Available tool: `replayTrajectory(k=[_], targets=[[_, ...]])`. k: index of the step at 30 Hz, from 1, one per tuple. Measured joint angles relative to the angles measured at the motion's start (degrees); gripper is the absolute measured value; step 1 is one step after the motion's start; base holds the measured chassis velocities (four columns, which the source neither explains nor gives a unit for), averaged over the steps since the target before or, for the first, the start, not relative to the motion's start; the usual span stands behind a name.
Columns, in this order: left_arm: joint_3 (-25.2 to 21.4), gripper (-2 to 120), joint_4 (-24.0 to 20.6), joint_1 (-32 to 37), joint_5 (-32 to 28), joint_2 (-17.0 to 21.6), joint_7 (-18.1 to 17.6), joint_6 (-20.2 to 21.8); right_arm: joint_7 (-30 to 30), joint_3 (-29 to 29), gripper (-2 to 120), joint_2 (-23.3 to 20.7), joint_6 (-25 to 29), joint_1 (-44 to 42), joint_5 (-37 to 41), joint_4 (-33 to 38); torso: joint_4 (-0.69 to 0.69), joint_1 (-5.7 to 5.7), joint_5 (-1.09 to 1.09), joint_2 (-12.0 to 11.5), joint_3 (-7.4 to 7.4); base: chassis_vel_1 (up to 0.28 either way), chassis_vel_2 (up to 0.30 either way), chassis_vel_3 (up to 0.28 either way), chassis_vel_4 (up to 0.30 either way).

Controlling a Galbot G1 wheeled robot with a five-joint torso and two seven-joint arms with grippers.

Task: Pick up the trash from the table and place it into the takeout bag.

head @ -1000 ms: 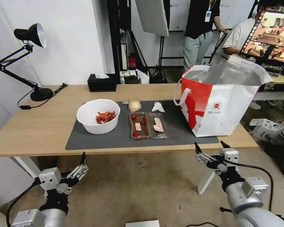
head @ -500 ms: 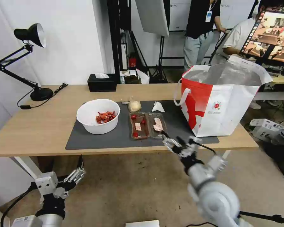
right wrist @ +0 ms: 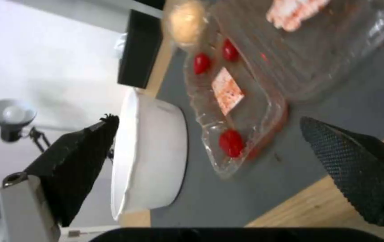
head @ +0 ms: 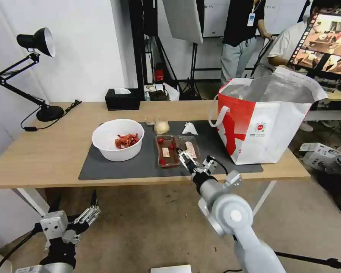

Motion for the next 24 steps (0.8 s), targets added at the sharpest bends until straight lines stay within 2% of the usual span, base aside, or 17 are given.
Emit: replayTrajectory(k=[2, 12, 24], targets=[[-0.09, 100, 0.00, -0.01, 0.01, 0.03, 0.00, 0.00, 2.18, 0.26, 100, 0.90, 1.19, 0.81, 1.14, -1.01, 0.00, 0.00, 0.00, 0.00, 0.00, 0.000, 0.000, 0.000, 0.000], [-0.27, 100, 0.00, -0.11, -0.01, 0.05, -0.02, -0.01, 5.24, 1.40, 100, 3.15, 3.08, 3.36, 3.67, -4.00, 0.00, 0.00, 0.01, 0.00, 0.00, 0.000, 0.000, 0.000, 0.000], [-0.34, 100, 0.01, -0.08, -0.06, 0.07, -0.10, -0.47, 7.21, 2.49, 100, 5.22, 4.58, 4.33, 5.51, -6.02, 0.00, 0.00, 0.00, 0.00, -0.01, 0.000, 0.000, 0.000, 0.000]])
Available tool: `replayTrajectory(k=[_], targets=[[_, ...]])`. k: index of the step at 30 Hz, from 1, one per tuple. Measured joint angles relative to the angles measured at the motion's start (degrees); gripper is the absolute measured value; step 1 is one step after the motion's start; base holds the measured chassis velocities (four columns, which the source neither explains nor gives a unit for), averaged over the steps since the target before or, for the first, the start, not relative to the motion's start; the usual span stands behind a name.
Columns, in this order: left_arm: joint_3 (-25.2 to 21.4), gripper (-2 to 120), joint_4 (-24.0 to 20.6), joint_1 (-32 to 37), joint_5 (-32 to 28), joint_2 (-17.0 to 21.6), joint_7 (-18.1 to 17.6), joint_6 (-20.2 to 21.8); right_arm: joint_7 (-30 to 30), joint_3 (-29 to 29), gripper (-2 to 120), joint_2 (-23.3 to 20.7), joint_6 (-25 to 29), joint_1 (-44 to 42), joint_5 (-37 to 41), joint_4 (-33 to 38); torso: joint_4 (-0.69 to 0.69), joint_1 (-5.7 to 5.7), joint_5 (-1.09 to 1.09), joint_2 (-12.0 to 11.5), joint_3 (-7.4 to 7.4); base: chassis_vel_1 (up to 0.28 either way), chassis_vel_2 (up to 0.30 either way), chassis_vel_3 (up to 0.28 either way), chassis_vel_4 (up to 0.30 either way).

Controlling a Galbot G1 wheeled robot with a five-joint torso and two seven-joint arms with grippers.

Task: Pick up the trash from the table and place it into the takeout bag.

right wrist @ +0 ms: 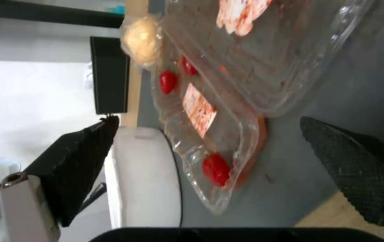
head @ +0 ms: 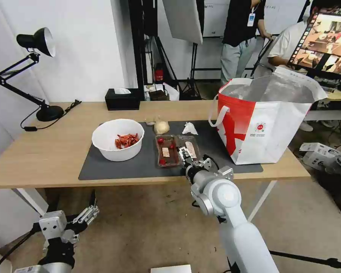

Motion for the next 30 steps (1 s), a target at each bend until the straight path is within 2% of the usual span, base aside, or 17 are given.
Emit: replayTrajectory(k=[20, 25, 26, 28, 30], targets=[[-0.30, 100, 0.00, 0.15, 0.45, -0.07, -0.04, -1.43, -0.49, 1.82, 100, 1.80, 0.01, 2.72, -0.73, -4.44, 0.00, -0.01, 0.00, 0.01, -0.01, 0.000, 0.000, 0.000, 0.000], [-0.19, 100, 0.00, 0.12, 0.76, -0.15, -0.04, -1.52, -4.17, -0.04, 100, 0.93, -1.42, 2.24, -6.32, -4.97, 0.00, 0.00, 0.00, 0.01, 0.00, 0.000, 0.000, 0.000, 0.000], [-0.15, 100, 0.01, 0.09, 0.82, -0.16, -0.03, -1.58, -6.63, -1.60, 100, 0.13, -2.58, 1.85, -10.30, -5.01, 0.00, 0.00, 0.01, 0.00, 0.01, 0.000, 0.000, 0.000, 0.000], [-0.14, 100, 0.01, 0.07, 0.83, -0.17, -0.04, -1.60, -7.81, -2.34, 100, -0.25, -3.18, 1.68, -12.44, -5.01, 0.00, 0.00, 0.01, 0.00, 0.01, 0.000, 0.000, 0.000, 0.000], [-0.13, 100, 0.01, 0.00, 0.83, -0.17, -0.04, -1.64, -11.98, -4.97, 100, -1.54, -5.18, 1.09, -20.15, -4.97, 0.00, 0.00, 0.01, 0.00, 0.01, 0.000, 0.000, 0.000, 0.000]])
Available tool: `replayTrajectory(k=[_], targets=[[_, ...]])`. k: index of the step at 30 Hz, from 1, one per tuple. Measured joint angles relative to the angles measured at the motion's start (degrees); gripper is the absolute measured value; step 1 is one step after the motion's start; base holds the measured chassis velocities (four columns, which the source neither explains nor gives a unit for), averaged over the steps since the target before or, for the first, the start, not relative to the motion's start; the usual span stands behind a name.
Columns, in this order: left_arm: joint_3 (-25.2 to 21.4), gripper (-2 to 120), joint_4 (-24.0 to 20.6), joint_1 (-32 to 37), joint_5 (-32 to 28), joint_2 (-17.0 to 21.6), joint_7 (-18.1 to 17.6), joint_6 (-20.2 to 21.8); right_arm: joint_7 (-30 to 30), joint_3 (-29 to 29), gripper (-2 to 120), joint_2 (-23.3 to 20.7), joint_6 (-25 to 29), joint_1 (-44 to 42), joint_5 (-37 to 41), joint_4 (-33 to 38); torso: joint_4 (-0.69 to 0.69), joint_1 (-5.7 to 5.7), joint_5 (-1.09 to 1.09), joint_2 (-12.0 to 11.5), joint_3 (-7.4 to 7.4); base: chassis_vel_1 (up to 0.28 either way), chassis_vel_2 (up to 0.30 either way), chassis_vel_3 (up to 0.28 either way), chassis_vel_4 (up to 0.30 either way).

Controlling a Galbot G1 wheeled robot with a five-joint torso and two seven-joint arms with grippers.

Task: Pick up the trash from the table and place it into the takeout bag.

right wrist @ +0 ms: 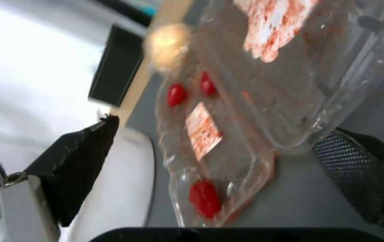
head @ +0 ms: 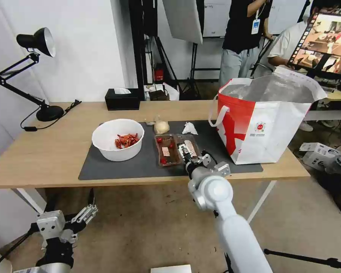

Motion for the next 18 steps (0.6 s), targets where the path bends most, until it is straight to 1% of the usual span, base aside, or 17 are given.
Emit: replayTrajectory(k=[1, 4, 5, 7, 8, 11, 12, 13, 15, 17, 18], targets=[[0.00, 100, 0.00, 0.00, 0.00, 0.00, 0.00, 0.00, 0.00, 0.00, 100, 0.00, 0.00, 0.00, 0.00, 0.00, 0.00, 0.00, 0.00, 0.00, 0.00, 0.000, 0.000, 0.000, 0.000], [0.02, 100, 0.00, -0.09, 0.00, -0.11, 0.00, -0.13, -5.12, -3.35, 100, -1.55, -0.77, -0.23, -9.48, -0.89, 0.00, 0.00, 0.00, 0.00, 0.00, 0.000, 0.000, 0.000, 0.000], [0.02, 100, 0.00, -0.09, 0.00, -0.11, 0.00, -0.13, -5.12, -3.35, 100, -1.55, -0.77, -0.23, -9.48, -0.89, 0.00, 0.00, 0.00, 0.00, 0.00, 0.000, 0.000, 0.000, 0.000], [0.02, 100, 0.00, -0.11, 0.00, -0.22, 0.00, -0.32, -8.25, -5.36, 100, -2.46, -1.23, -0.17, -15.40, -1.66, 0.01, 0.00, 0.00, 0.00, 0.00, 0.000, 0.000, 0.000, 0.000], [0.02, 100, 0.00, -0.11, 0.00, -0.22, 0.00, -0.32, -8.25, -5.36, 100, -2.46, -1.23, -0.17, -15.40, -1.66, 0.01, 0.00, 0.00, 0.00, 0.00, 0.000, 0.000, 0.000, 0.000], [0.01, 100, 0.00, -0.18, 0.00, -0.28, 0.01, -0.43, -11.44, -8.23, 100, -3.91, -1.60, 0.30, -22.98, -2.63, 0.01, 0.00, 0.00, 0.00, 0.00, 0.000, 0.000, 0.000, 0.000], [0.01, 100, 0.00, -0.18, 0.00, -0.28, 0.01, -0.43, -11.44, -8.23, 100, -3.91, -1.60, 0.30, -22.98, -2.63, 0.01, 0.00, 0.00, 0.00, 0.00, 0.000, 0.000, 0.000, 0.000], [0.01, 100, 0.00, -0.24, 0.00, -0.35, 0.00, -0.47, -13.17, -9.39, 100, -4.67, -1.86, 0.45, -26.22, -2.95, 0.00, 0.00, 0.00, 0.00, 0.00, 0.000, 0.000, 0.000, 0.000], [0.02, 100, 0.00, -0.27, 0.00, -0.39, 0.01, -0.48, -13.79, -9.79, 100, -4.96, -1.98, 0.49, -27.32, -3.02, 0.01, 0.00, 0.00, 0.00, 0.00, 0.000, 0.000, 0.000, 0.000], [0.14, 100, 0.00, -0.41, -0.01, -0.59, 0.00, -0.49, -15.97, -11.29, 100, -6.48, -2.44, 0.55, -31.16, -3.02, 0.01, 0.00, 0.00, 0.00, -0.01, 0.000, 0.000, 0.000, 0.000], [0.14, 100, 0.00, -0.41, -0.01, -0.59, 0.00, -0.49, -15.97, -11.29, 100, -6.48, -2.44, 0.55, -31.16, -3.02, 0.01, 0.00, 0.00, 0.00, -0.01, 0.000, 0.000, 0.000, 0.000]])
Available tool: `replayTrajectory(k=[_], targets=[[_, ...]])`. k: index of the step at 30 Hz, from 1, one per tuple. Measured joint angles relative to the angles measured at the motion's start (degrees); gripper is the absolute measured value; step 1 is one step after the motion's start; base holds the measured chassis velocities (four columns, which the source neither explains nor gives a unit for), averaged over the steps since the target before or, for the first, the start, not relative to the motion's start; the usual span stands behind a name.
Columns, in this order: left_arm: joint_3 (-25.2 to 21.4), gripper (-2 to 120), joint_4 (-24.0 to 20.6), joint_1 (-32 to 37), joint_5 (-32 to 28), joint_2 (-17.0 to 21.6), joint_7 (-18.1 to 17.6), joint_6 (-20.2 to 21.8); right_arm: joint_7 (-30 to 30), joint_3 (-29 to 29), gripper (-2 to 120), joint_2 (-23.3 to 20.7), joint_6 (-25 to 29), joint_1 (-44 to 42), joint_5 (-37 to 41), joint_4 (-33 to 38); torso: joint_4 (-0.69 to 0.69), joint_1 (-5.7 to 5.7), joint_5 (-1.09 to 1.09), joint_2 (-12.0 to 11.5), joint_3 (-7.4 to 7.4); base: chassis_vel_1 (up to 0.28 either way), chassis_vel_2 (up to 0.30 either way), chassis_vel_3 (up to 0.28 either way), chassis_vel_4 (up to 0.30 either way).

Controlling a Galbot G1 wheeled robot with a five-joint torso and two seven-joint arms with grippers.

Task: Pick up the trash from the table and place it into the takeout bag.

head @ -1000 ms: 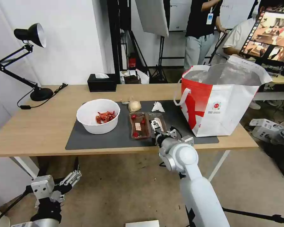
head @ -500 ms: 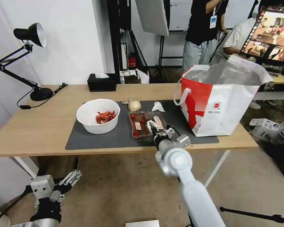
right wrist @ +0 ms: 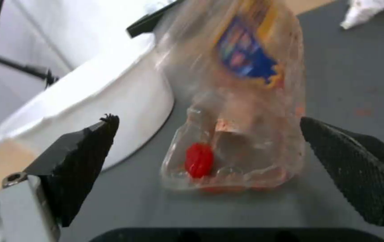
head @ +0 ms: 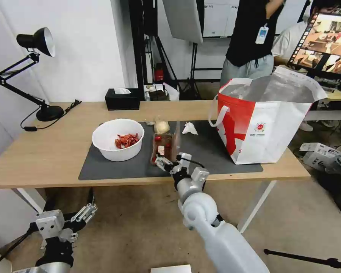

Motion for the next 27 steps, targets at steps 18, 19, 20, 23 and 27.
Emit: replayTrajectory(k=[18, 19, 20, 23, 27], targets=[[2.31, 100, 0.01, -3.58, -7.18, 2.16, -0.42, 6.92, -19.95, 0.60, 75, -16.11, -3.83, 16.97, 7.34, -6.59, 0.00, 0.00, 0.01, 0.00, 0.00, 0.000, 0.000, 0.000, 0.000], [2.31, 100, 0.01, -3.58, -7.18, 2.16, -0.42, 6.92, -19.95, 0.60, 75, -16.11, -3.83, 16.97, 7.34, -6.59, 0.00, 0.00, 0.01, 0.00, 0.00, 0.000, 0.000, 0.000, 0.000], [2.47, 100, 0.01, -4.12, -7.99, 2.52, -0.76, 7.57, -21.12, 0.02, 73, -16.53, -3.99, 18.25, 7.56, -7.69, 0.00, 0.01, 0.01, 0.00, 0.01, 0.000, 0.000, 0.000, 0.000], [4.21, 100, 0.23, -7.91, -12.25, 5.15, -2.32, 10.33, -27.70, -4.05, 58, -18.47, -4.99, 26.50, 9.43, -14.60, 0.01, 0.01, 0.01, 0.00, 0.01, 0.000, 0.000, 0.000, 0.000], [7.36, 100, 2.45, -12.72, -15.88, 8.28, -3.90, 12.33, -33.74, -8.49, 43, -19.49, -6.01, 33.11, 11.00, -20.84, 0.00, 0.01, 0.00, 0.00, 0.01, 0.000, 0.000, 0.000, 0.000]])
